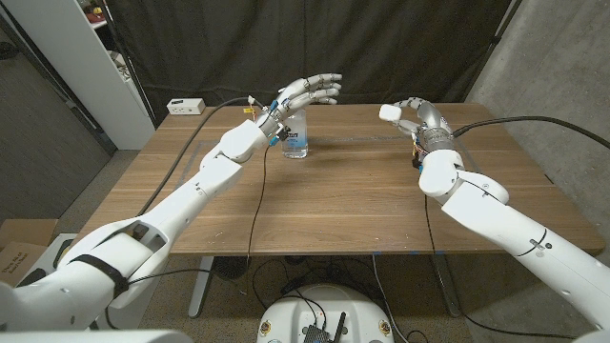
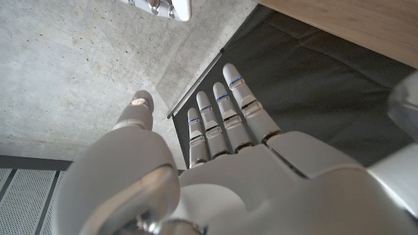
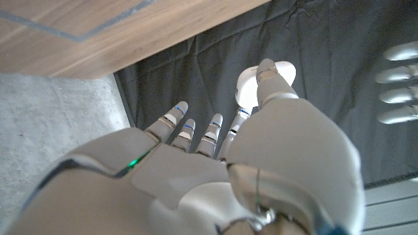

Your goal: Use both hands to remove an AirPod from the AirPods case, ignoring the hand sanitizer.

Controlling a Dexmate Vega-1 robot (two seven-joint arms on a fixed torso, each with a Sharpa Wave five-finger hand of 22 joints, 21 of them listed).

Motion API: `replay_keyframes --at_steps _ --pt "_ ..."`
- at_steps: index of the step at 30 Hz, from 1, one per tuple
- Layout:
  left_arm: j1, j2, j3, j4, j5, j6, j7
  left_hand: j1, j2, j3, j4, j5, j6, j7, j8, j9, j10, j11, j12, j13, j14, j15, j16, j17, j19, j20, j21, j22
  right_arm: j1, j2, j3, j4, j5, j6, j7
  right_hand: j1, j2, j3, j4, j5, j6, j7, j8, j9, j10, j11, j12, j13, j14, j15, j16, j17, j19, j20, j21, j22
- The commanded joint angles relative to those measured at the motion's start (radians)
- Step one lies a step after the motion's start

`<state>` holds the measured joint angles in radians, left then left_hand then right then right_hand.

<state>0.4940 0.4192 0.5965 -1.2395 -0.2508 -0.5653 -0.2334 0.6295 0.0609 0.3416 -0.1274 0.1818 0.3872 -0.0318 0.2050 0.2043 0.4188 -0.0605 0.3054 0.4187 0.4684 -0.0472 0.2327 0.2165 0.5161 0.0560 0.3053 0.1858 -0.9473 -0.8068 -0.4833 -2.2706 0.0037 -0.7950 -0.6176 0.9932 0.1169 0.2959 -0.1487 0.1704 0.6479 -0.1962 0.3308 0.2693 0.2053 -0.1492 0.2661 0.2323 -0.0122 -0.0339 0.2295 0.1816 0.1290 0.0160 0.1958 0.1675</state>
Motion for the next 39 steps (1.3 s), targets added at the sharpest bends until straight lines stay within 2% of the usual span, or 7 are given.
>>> replay_keyframes --at_steps 1,9,17,24,28,29,39 --pt "-0.038 -0.065 0.057 -0.009 -0.017 0.123 -0.017 0.006 -0.008 -0.001 -0.006 0.004 0.0 0.01 0.007 0.003 -0.044 0.015 -0.021 0.01 -0.078 -0.008 -0.035 -0.008 -0.109 0.026 -0.053 -0.001 -0.046 -0.033 0.008 -0.036 -0.136 0.111 -0.016 -0.003 0.002 -0.003 0.001 0.007 0.065 0.001 0.005 0.012 0.014 0.002 -0.001 0.002 0.015 -0.11 0.003 0.002 0.015 0.0 0.001 0.001" --pt "-0.022 -0.074 0.084 -0.112 -0.018 0.291 0.024 0.001 -0.027 -0.016 -0.008 0.002 0.029 0.048 0.016 0.004 -0.129 0.054 -0.06 0.014 -0.205 0.053 -0.056 -0.017 -0.196 0.054 -0.097 -0.001 0.001 0.005 -0.059 0.05 -0.278 0.216 -0.023 0.003 0.002 -0.006 -0.001 0.008 0.064 -0.003 -0.001 0.012 0.012 -0.002 -0.005 0.002 0.02 -0.114 0.001 0.002 0.021 -0.005 0.0 0.001" --pt "-0.009 -0.094 0.091 -0.132 -0.048 0.306 0.03 -0.021 -0.057 -0.043 -0.003 0.003 0.134 0.094 0.049 0.008 -0.124 0.064 -0.063 0.004 -0.213 0.068 -0.042 -0.02 -0.206 0.061 -0.1 -0.001 0.025 0.033 -0.068 0.081 -0.357 0.245 0.03 0.007 0.002 -0.008 -0.002 0.007 0.067 -0.006 -0.004 0.012 0.017 -0.003 -0.006 0.003 0.027 -0.119 0.001 0.003 0.026 -0.012 -0.001 0.0" --pt "0.023 -0.11 0.082 -0.142 -0.048 0.292 0.09 0.019 -0.024 -0.026 -0.014 0.012 0.293 0.115 0.109 0.035 -0.078 0.044 -0.049 -0.009 -0.171 0.043 -0.027 -0.025 -0.184 0.064 -0.092 0.001 0.013 0.042 -0.042 0.084 -0.39 0.272 0.057 0.009 0.003 -0.009 -0.002 0.007 0.072 -0.007 -0.005 0.012 0.019 -0.007 -0.007 0.004 0.031 -0.124 0.0 0.003 0.027 -0.016 -0.002 0.0" --pt "0.041 -0.128 0.076 -0.129 -0.031 0.24 0.138 0.087 0.026 0.008 -0.032 0.007 0.379 0.095 0.151 0.071 -0.037 0.028 -0.033 -0.011 -0.125 0.017 -0.019 -0.029 -0.161 0.059 -0.084 0.002 0.002 0.05 -0.029 0.091 -0.4 0.288 0.065 0.011 0.003 -0.01 -0.002 0.007 0.073 -0.008 -0.006 0.012 0.022 -0.01 -0.007 0.005 0.035 -0.126 0.001 0.003 0.028 -0.017 -0.003 0.0" --pt "0.046 -0.13 0.074 -0.13 -0.026 0.233 0.15 0.113 0.035 0.017 -0.038 0.002 0.411 0.079 0.169 0.089 -0.01 0.009 -0.024 -0.013 -0.101 0.001 -0.015 -0.031 -0.15 0.051 -0.081 0.002 -0.002 0.051 -0.024 0.093 -0.401 0.29 0.068 0.011 0.003 -0.011 -0.002 0.007 0.074 -0.008 -0.007 0.012 0.022 -0.01 -0.008 0.005 0.036 -0.125 0.0 0.003 0.028 -0.017 -0.003 0.0" --pt "0.06 -0.13 0.061 -0.124 -0.024 0.2 0.174 0.095 0.032 0.004 -0.016 -0.009 0.371 0.091 0.16 0.123 0.005 0.016 -0.02 -0.013 -0.08 -0.006 -0.019 -0.028 -0.15 0.062 -0.083 0.004 -0.046 0.058 0.027 0.101 -0.397 0.314 0.076 0.014 0.004 -0.013 -0.001 0.007 0.076 -0.009 -0.011 0.012 0.027 -0.006 -0.008 0.006 0.04 -0.128 -0.001 0.004 0.031 -0.019 -0.004 0.0"
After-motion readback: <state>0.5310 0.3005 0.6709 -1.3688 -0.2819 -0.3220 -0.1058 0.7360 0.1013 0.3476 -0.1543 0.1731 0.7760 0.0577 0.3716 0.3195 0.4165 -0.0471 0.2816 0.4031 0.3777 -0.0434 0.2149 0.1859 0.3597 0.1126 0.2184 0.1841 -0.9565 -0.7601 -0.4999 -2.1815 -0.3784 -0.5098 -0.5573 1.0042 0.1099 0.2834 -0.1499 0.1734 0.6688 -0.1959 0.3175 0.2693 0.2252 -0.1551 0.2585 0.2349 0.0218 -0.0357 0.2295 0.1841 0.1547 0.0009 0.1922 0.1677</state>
